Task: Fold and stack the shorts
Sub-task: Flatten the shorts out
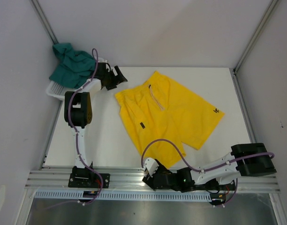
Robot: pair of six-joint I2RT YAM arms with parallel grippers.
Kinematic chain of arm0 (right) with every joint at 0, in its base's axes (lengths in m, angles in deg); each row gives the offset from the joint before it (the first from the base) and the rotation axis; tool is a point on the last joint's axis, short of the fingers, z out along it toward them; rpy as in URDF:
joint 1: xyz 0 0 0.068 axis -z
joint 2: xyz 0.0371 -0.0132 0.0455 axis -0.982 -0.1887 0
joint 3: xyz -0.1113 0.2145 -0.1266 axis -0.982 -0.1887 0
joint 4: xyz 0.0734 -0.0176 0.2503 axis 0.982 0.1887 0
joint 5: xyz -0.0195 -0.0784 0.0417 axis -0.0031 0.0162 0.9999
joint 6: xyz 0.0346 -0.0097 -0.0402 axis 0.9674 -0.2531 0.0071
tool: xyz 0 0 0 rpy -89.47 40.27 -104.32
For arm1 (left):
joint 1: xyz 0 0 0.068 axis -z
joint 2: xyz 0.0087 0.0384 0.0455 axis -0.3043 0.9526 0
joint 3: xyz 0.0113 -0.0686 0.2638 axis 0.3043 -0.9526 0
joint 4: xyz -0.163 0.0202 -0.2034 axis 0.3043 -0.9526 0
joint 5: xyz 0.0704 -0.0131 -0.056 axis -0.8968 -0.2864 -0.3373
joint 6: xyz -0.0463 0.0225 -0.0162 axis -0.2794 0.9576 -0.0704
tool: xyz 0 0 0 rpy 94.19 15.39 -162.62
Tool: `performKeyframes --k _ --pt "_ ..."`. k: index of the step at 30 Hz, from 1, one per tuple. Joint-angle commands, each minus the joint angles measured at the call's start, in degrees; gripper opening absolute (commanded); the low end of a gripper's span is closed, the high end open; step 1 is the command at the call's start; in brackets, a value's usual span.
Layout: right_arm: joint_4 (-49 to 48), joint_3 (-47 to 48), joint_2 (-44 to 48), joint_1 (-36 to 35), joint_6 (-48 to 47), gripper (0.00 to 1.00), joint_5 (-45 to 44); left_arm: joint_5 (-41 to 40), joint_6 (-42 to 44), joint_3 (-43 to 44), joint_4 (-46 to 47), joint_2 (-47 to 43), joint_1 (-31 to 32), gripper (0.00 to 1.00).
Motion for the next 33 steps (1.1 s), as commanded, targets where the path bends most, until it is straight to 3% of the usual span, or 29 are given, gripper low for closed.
performKeyframes --k 1,6,11,16,22,29,33 --pt "-0.32 2.37 1.52 -0.46 -2.86 0.71 -4.89 -1.03 1.3 0.39 -0.01 -3.37 0.36 0.94" --pt "-3.04 -1.91 10.57 1.02 0.81 0.76 0.01 -1.99 2.0 0.3 -0.97 -4.24 0.36 0.94" --pt "-6.12 -9.66 25.33 7.79 7.59 0.71 10.47 -2.7 2.53 0.21 -1.94 -4.95 0.36 0.94" --pt "1.07 -12.83 35.27 12.8 13.29 0.65 10.58 -2.7 2.35 0.13 -2.11 -5.39 0.36 0.94" --pt "6.88 -13.97 36.51 21.94 18.93 0.59 14.44 -3.05 2.53 0.13 -2.55 -6.09 0.45 0.94" --pt "11.45 -14.33 34.85 25.37 23.86 0.57 16.29 -4.37 3.32 0.21 -3.52 -6.53 0.45 0.94" --pt "6.65 -15.38 32.39 26.87 23.59 0.55 19.28 -4.28 3.14 0.39 -3.43 -6.36 0.71 0.94"
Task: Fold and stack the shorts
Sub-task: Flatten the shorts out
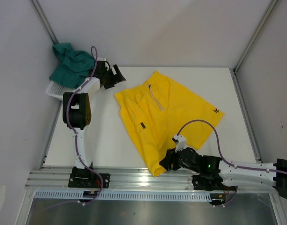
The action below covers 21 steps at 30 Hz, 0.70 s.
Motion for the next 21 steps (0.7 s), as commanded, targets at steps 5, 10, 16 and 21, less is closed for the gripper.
performKeyframes --k 5,10,16,21 --pt "-7.56 -0.26 -6.23 1.87 0.01 0.36 4.8 -0.89 1.15 0.76 -0.42 -3.6 0.56 0.94" --pt "-8.62 4.13 -12.12 -0.67 -4.9 0.09 4.28 -0.89 1.24 0.76 -0.59 -3.34 0.65 0.94" --pt "-6.16 12.74 -19.5 -13.14 -11.59 0.0 -3.62 -2.03 1.86 1.11 -1.3 -3.6 0.65 0.94" --pt "-3.61 20.12 -26.01 -20.0 -17.38 0.0 -8.64 -2.04 1.86 1.38 -1.38 -3.42 0.65 0.94"
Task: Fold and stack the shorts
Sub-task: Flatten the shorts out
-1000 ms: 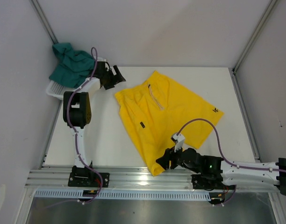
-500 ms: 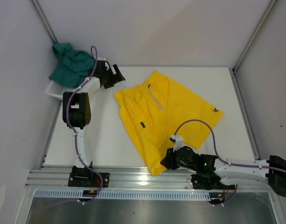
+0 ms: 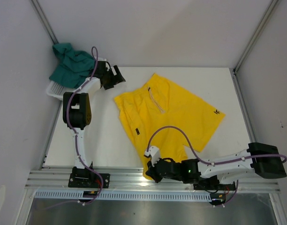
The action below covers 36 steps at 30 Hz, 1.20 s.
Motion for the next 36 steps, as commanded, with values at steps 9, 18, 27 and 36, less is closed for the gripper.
performKeyframes --k 9,18,27,36 --pt "0.55 8.16 -9.95 -5.34 -7.2 0.38 -4.16 -0.64 1.42 1.29 -0.34 -3.16 0.5 0.94" --pt "-5.35 -0.01 0.15 0.54 -2.37 0.64 1.2 -0.72 1.51 1.11 -0.42 -3.25 0.58 0.94" --pt "-5.61 0.77 -1.86 3.54 0.97 0.64 4.53 -0.99 1.6 1.03 -0.6 -3.51 0.67 0.94" --pt "-5.97 3.67 -7.13 2.57 1.94 0.62 5.86 -1.43 1.95 1.11 -0.95 -3.6 0.67 0.94"
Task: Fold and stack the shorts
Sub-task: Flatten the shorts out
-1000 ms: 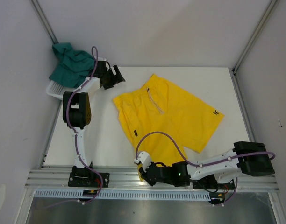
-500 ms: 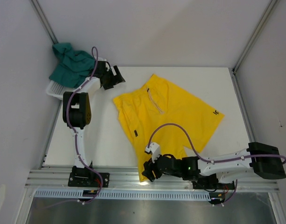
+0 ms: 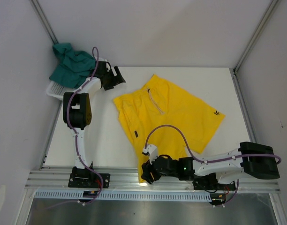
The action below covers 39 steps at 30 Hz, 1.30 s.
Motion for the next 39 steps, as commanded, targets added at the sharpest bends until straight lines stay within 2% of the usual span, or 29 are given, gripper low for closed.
performKeyframes --k 1,10,13,14,17,19,25,29,34,39 --pt "-1.92 3.7 -2.02 -0.71 0.52 0.62 0.29 -0.42 1.45 1.03 0.34 -3.34 0.37 0.94" --pt "-2.98 7.12 -6.59 -1.76 -0.62 0.61 1.16 -2.27 1.8 3.22 -3.18 -1.23 0.37 0.94" --pt "-1.49 8.27 -8.26 -1.59 -0.18 0.44 0.11 -1.22 2.41 2.7 -3.18 -1.32 0.37 0.91" --pt "-1.13 8.36 -8.53 -1.59 -0.01 0.29 -0.24 -0.69 2.59 2.26 -3.0 -1.4 0.37 0.91" --pt "0.54 7.75 -7.92 -0.62 1.4 0.08 -2.17 2.9 3.73 -1.32 -1.25 -2.54 0.28 0.9" --pt "2.55 6.52 -6.52 1.22 2.01 0.0 -2.61 4.05 4.17 -2.75 -0.02 -3.51 0.28 0.9" --pt "11.78 3.0 -0.01 5.88 3.51 0.0 -4.98 7.05 4.61 -7.14 0.87 -4.83 0.19 0.89" --pt "14.69 0.46 6.13 7.38 4.39 0.0 -6.39 7.14 4.35 -13.45 2.62 -9.04 0.28 0.87" --pt "18.29 -1.66 9.4 7.55 5.88 0.0 -7.8 9.59 4.52 -16.2 3.59 -11.25 0.28 0.77" --pt "20.66 -2.19 10.98 7.55 6.94 0.0 -8.85 12.23 4.61 -19.18 4.55 -13.17 0.28 0.71"
